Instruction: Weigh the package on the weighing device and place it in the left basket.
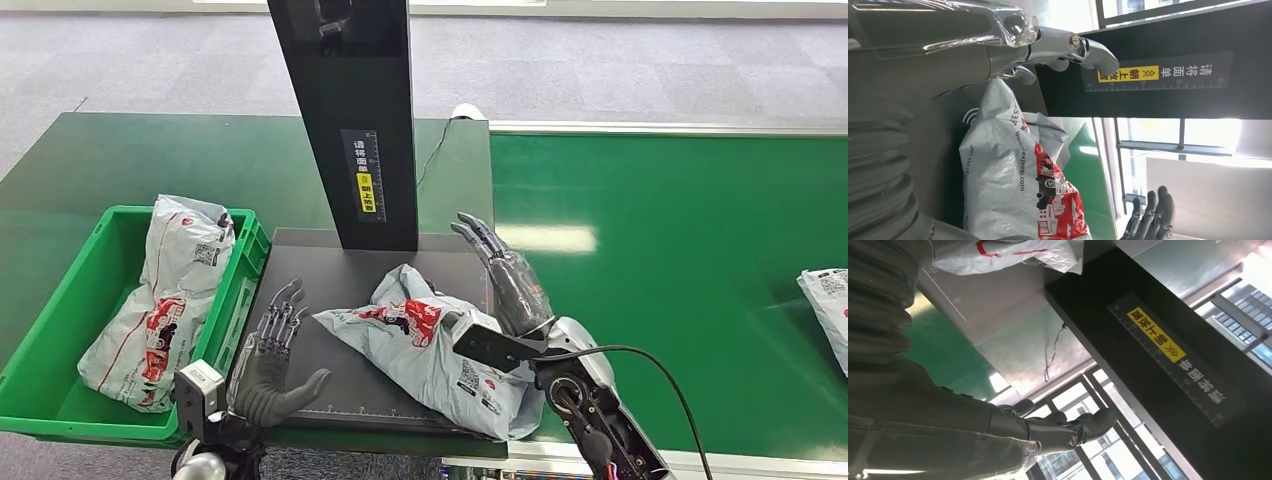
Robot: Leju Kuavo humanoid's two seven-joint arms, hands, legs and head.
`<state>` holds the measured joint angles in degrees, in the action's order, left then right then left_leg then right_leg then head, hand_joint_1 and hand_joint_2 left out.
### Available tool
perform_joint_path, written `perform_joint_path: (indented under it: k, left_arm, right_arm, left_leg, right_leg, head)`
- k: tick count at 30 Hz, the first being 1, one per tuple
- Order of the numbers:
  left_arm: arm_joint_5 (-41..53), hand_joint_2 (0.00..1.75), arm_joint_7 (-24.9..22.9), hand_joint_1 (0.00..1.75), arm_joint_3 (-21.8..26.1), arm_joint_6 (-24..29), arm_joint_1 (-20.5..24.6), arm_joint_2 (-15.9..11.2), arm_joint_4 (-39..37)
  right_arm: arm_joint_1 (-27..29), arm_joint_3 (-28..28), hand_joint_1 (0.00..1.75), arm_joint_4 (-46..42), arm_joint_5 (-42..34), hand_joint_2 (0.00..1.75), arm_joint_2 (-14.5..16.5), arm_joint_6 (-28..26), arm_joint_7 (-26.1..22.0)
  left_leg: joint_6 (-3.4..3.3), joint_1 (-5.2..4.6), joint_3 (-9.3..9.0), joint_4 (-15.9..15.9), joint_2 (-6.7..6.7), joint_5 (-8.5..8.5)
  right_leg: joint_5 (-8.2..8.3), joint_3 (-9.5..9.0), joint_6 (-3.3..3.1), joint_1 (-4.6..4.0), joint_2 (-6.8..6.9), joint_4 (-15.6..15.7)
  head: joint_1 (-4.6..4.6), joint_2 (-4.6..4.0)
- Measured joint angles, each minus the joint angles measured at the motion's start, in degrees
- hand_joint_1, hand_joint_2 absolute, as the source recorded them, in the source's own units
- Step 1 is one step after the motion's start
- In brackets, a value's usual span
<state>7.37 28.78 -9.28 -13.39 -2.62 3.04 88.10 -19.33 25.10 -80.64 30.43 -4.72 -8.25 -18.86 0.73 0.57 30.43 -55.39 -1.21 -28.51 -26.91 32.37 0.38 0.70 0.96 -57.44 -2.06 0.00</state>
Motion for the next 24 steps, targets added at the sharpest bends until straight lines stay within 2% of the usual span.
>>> perform_joint_path:
  k: [13, 15, 17, 19, 21, 22, 24]
  left_arm:
    - [0.0, 1.75, 0.0, 0.0, -0.1, 0.0, -0.4, 0.0, 0.7]
    - [0.0, 1.75, 0.0, 0.0, -0.1, 0.0, -0.4, 0.0, 0.7]
    - [0.0, 1.75, 0.0, 0.0, -0.2, -0.5, -0.4, 0.0, 0.7]
    - [-0.3, 1.75, 0.3, 0.0, -0.3, -1.6, -0.2, -0.1, 0.4]
    - [-0.8, 1.75, 1.0, 0.0, -0.5, -2.6, 0.5, -0.2, -0.5]
    - [-1.0, 1.75, 1.4, 0.0, -0.6, -2.8, 0.8, -0.3, -1.0]
    - [-1.2, 1.75, 1.9, 0.0, -0.7, -2.9, 1.2, -0.4, -1.8]
  right_arm:
    - [-0.5, -1.1, 0.0, 2.2, -0.3, 1.75, 0.2, 0.6, 0.2]
    - [-0.6, -1.1, 0.0, 2.4, -1.7, 1.75, 0.2, 2.2, 0.8]
    - [-0.7, -1.1, 0.0, 2.7, -6.4, 1.75, 0.2, 8.2, 1.8]
    - [-0.7, -1.0, 0.0, 3.4, -15.1, 1.75, -0.1, 20.0, 1.7]
    - [-0.4, -0.5, 0.0, 4.1, -23.8, 1.75, -1.0, 32.8, -0.9]
    - [-0.2, 0.0, 0.0, 4.3, -26.5, 1.75, -1.6, 37.2, -2.4]
    - [-0.1, 1.0, 0.0, 4.6, -28.0, 1.75, -2.7, 41.5, -3.5]
  left_leg:
    - [0.0, 0.0, 0.0, 0.0, -0.01, 0.0]
    - [0.0, 0.0, 0.0, 0.0, -0.01, 0.0]
    - [0.0, 0.0, -0.01, 0.0, -0.01, 0.0]
    - [0.0, 0.0, -0.02, 0.0, 0.0, 0.0]
    - [0.0, 0.0, -0.01, 0.0, 0.06, 0.0]
    - [0.0, 0.0, 0.0, 0.0, 0.07, 0.0]
    - [0.0, 0.0, 0.01, 0.0, 0.0, 0.0]
  right_leg:
    - [0.0, 0.0, 0.0, 0.0, 0.0, 0.0]
    - [0.0, 0.0, 0.0, 0.0, 0.0, 0.0]
    - [0.0, 0.0, 0.0, 0.0, 0.0, 0.0]
    - [0.0, 0.02, 0.0, 0.0, 0.0, 0.0]
    - [0.0, 0.02, 0.0, 0.0, 0.03, 0.0]
    - [0.0, 0.02, 0.0, 0.0, 0.04, 0.0]
    - [0.0, 0.01, 0.0, 0.0, 0.02, 0.0]
  head:
    - [0.01, 0.0]
    - [0.0, 0.0]
    - [0.0, 0.0]
    - [-0.01, 0.0]
    - [-0.01, 0.0]
    - [-0.01, 0.0]
    - [-0.01, 0.0]
